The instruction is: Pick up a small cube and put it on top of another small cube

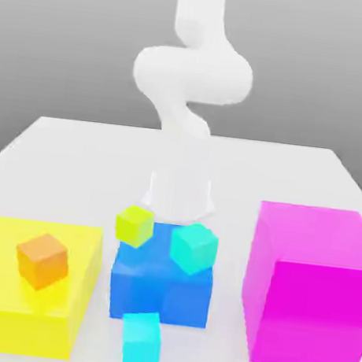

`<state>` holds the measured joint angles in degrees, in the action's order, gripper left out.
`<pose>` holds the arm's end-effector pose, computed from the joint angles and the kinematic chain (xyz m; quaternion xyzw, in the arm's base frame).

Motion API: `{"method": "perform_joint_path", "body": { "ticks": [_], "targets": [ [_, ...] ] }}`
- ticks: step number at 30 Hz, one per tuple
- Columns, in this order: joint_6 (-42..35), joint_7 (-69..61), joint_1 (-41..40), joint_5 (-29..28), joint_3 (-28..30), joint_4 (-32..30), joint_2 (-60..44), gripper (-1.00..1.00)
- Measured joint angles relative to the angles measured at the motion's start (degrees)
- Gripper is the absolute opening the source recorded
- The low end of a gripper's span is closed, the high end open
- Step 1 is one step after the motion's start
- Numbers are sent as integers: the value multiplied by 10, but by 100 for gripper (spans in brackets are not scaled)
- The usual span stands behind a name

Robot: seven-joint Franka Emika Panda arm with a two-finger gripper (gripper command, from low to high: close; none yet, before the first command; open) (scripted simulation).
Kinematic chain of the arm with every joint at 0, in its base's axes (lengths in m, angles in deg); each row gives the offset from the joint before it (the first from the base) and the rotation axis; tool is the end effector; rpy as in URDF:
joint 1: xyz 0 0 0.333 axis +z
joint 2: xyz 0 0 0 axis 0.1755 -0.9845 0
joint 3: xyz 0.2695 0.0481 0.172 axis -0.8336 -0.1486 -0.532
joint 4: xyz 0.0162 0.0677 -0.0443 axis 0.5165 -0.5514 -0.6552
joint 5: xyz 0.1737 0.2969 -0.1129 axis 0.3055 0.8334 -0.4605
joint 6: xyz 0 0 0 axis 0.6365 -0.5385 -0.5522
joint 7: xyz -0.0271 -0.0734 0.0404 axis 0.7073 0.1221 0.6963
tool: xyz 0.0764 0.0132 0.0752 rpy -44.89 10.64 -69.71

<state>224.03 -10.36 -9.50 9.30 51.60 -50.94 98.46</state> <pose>0.3457 -0.0039 0.6757 -0.8650 0.3551 -0.3261 0.1392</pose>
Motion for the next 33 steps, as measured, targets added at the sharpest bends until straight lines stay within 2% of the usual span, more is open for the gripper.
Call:
{"method": "perform_joint_path", "body": {
  "ticks": [13, 23, 29, 30, 33],
  "targets": [
    [126, -90, 19, 21, 38, -78, -274, 0],
    [222, -151, 11, 25, 45, -137, -481, 0],
    [315, -172, -7, 44, 25, -125, -606, 0],
    [325, -173, -9, 46, 22, -123, -617, -100],
    [325, -173, -9, 45, 22, -123, -617, -100]
  ]
}}
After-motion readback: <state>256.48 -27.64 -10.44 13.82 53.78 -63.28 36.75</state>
